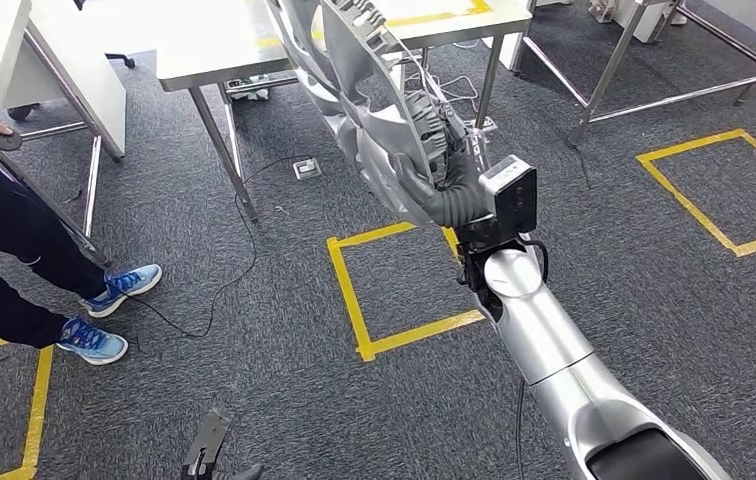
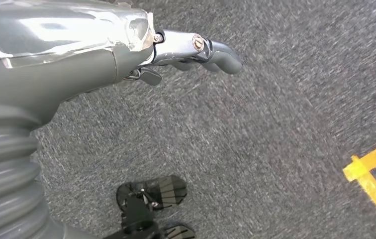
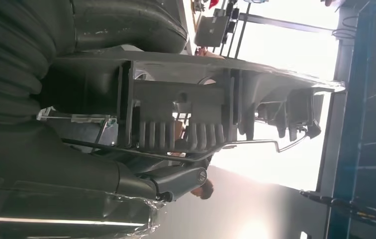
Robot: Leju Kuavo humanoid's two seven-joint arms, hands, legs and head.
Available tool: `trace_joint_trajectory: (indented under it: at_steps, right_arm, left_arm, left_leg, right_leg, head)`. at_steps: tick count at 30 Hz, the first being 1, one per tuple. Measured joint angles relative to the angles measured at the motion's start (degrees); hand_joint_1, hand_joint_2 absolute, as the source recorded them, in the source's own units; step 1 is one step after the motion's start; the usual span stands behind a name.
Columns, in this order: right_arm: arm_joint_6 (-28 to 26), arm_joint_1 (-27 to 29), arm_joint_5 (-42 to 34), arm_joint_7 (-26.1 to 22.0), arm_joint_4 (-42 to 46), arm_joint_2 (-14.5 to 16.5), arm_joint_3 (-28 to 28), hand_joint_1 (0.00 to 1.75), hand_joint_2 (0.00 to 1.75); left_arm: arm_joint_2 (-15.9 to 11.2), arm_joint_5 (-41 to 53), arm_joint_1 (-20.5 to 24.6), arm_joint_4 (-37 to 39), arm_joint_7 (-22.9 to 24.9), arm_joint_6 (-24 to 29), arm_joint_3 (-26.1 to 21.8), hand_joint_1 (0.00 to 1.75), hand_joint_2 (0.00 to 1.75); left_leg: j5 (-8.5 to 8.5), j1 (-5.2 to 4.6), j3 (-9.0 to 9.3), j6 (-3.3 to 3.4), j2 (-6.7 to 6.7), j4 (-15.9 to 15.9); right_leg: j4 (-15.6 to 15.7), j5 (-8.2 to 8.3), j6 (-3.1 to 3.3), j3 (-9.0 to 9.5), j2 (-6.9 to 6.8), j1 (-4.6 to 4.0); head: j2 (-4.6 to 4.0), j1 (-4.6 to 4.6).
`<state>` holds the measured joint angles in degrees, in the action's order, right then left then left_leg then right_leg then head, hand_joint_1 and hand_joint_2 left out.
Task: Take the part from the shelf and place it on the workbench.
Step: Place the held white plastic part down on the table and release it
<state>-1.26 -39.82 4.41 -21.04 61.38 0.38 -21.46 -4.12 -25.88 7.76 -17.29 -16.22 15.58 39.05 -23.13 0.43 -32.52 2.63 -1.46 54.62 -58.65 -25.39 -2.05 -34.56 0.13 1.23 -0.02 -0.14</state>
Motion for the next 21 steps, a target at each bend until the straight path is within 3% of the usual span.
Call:
trace_joint_trajectory:
  at_steps: [3,4,5,6,8,9,11,13,15,17,19,20,21]
  right_arm:
    - [0.0,-0.1,0.1,0.0,0.0,-0.2,0.2,1.75,1.75]
    - [0.0,0.1,0.2,0.0,0.0,-0.3,0.2,1.75,1.75]
    - [0.0,0.2,0.2,0.0,0.0,-0.3,0.2,1.75,1.75]
    - [0.0,0.4,0.3,0.0,-0.1,-0.4,0.2,1.75,1.75]
    - [0.0,0.4,0.4,0.0,-0.1,-0.4,0.2,1.75,1.75]
    - [0.1,0.4,0.4,0.0,-0.1,-0.3,0.2,1.75,1.75]
    - [0.1,0.5,0.4,0.0,-0.1,-0.2,0.1,1.75,1.75]
    - [0.1,0.6,0.4,0.0,-0.2,-0.1,0.0,1.75,1.75]
    - [0.1,0.6,0.4,0.0,-0.2,0.0,0.0,1.75,1.75]
    - [0.1,0.6,0.4,0.0,-0.2,0.1,0.0,1.75,1.75]
    - [0.1,0.7,0.4,0.0,-0.3,0.1,0.0,1.75,1.75]
    - [0.1,0.8,0.5,0.0,-0.3,0.1,-0.1,1.75,1.75]
    - [0.1,0.9,0.5,0.0,-0.3,0.1,-0.1,1.75,1.75]
  left_arm:
    - [0.1,0.6,0.1,0.0,0.0,0.0,-0.5,0.00,1.75]
    - [0.2,0.8,0.1,0.0,0.0,0.0,-0.7,0.00,1.75]
    - [0.3,1.0,0.0,0.0,0.0,-0.1,-0.8,0.00,1.75]
    - [0.4,1.2,0.0,0.0,0.0,-0.1,-0.9,0.00,1.75]
    - [0.4,1.5,0.0,0.0,0.0,0.0,-1.4,0.00,1.75]
    - [0.3,1.7,0.0,0.1,0.0,0.1,-1.7,0.00,1.75]
    - [0.2,1.8,0.0,0.1,-0.1,0.2,-2.2,0.00,1.75]
    - [0.1,1.9,-0.2,0.2,-0.1,0.3,-2.5,0.00,1.75]
    - [0.1,1.9,-0.2,0.2,-0.1,0.3,-2.7,0.00,1.75]
    - [0.1,2.0,-0.2,0.2,-0.2,0.3,-2.9,0.00,1.75]
    - [0.1,2.2,-0.3,0.2,-0.2,0.4,-3.2,0.00,1.75]
    - [0.1,2.3,-0.3,0.2,-0.2,0.4,-3.3,0.00,1.75]
    - [0.2,2.4,-0.4,0.2,-0.2,0.4,-3.4,0.00,1.75]
  left_leg:
    - [0.22,0.30,0.79,0.05,0.13,-0.9]
    - [0.05,0.40,0.82,-0.13,0.10,-0.9]
    - [-0.20,0.57,0.88,-0.41,0.04,-0.7]
    - [-0.55,0.85,0.94,-0.83,-0.06,-0.4]
    - [-1.82,1.41,0.84,-2.03,-0.22,1.1]
    - [-2.55,1.52,0.55,-2.67,-0.26,2.0]
    - [-3.52,1.51,-0.03,-3.48,-0.33,3.3]
    - [-3.94,1.75,-0.15,-3.74,-0.30,3.5]
    - [-5.01,1.99,-0.96,-3.91,0.30,5.3]
    - [-7.66,1.94,-4.50,-3.91,0.96,12.0]
    - [-9.73,1.78,-9.49,-3.66,1.14,20.2]
    - [-9.26,1.65,-11.09,-3.35,1.15,21.9]
    - [-7.50,1.42,-11.60,-2.85,1.15,21.2]
  right_leg:
    - [-10.3,-3.51,0.15,-5.91,-0.03,0.29]
    - [-13.1,-4.10,-0.10,-7.72,-0.04,0.47]
    - [-13.9,-3.78,-0.61,-8.54,-0.04,0.66]
    - [-12.4,-2.55,-1.33,-8.18,-0.06,0.88]
    - [-5.1,0.90,-2.88,-5.03,-0.05,1.42]
    - [-2.3,1.87,-3.02,-3.71,0.12,1.57]
    - [-0.7,1.82,-1.95,-2.82,0.48,1.50]
    - [-1.0,1.42,-0.64,-2.82,0.61,1.36]
    - [-1.0,1.05,0.13,-2.49,0.63,1.22]
    - [-1.0,0.61,0.83,-1.97,0.62,0.87]
    - [-1.0,0.09,1.46,-1.42,0.63,0.29]
    - [-1.0,-0.22,1.72,-1.05,0.65,-0.03]
    - [-1.0,-0.56,1.92,-0.56,0.68,-0.37]
  head:
    - [0.01,0.05]
    - [0.01,0.04]
    - [0.01,0.04]
    - [0.00,0.04]
    - [0.01,0.08]
    - [0.01,0.11]
    - [0.01,0.02]
    - [0.01,-0.15]
    - [0.01,-0.17]
    - [0.01,-0.17]
    - [0.01,-0.17]
    - [0.02,-0.16]
    - [0.02,-0.16]
